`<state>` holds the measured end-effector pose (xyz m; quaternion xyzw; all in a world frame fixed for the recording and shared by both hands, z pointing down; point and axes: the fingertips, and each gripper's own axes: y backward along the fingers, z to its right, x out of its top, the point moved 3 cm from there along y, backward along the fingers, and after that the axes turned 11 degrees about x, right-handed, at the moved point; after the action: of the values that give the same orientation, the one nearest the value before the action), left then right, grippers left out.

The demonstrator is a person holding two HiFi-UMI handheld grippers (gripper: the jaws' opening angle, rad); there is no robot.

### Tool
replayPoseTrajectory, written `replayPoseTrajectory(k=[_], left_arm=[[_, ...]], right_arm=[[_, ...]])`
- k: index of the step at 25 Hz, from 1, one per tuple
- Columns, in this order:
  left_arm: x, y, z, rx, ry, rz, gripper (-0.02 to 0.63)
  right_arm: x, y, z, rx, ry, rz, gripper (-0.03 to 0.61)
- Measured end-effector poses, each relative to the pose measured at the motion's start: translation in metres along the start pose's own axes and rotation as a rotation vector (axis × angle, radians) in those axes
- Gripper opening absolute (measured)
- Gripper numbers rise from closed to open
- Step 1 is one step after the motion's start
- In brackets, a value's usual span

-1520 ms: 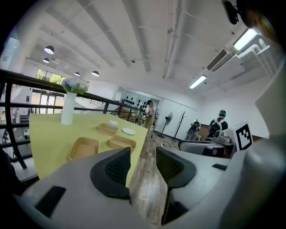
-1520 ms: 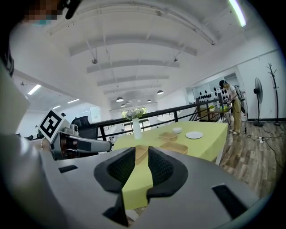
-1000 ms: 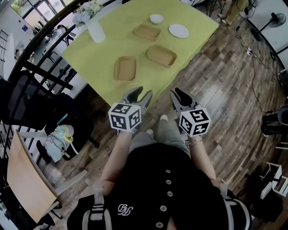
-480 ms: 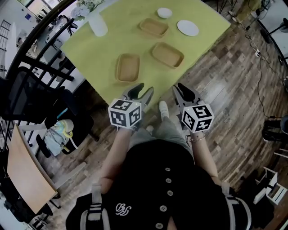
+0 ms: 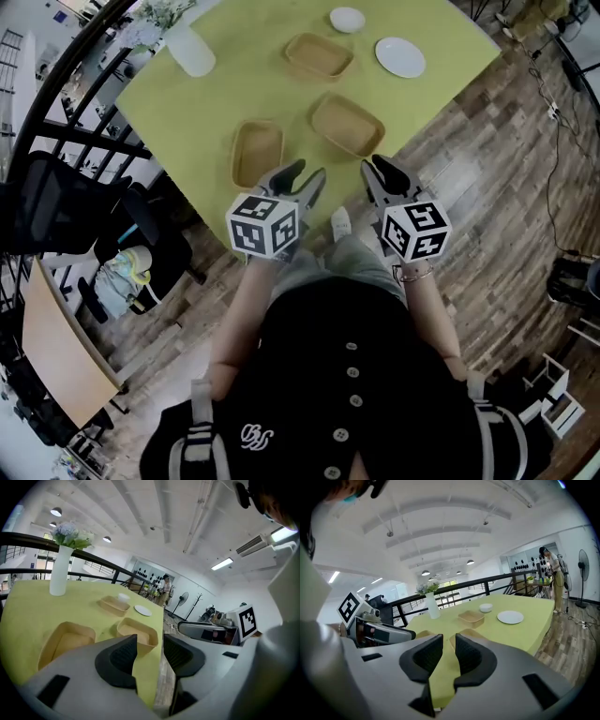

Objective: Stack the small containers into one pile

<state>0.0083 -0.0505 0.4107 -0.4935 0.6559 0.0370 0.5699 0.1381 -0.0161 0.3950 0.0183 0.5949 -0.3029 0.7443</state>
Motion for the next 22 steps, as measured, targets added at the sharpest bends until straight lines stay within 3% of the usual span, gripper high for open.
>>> replayPoseTrajectory(k=[13,22], left_arm=[[0.042,-0.067,-0.006,0.116,0.107,0.044,0.178],[0.043,-0.083,-0.011,0.191,0.176,0.047,0.175]], right_arm=[[0.046,-0.040,0.091,0.121,0.054,-0.032,0.078],[0.056,-0.060,0.115,0.200,0.062,-0.045,0.077]])
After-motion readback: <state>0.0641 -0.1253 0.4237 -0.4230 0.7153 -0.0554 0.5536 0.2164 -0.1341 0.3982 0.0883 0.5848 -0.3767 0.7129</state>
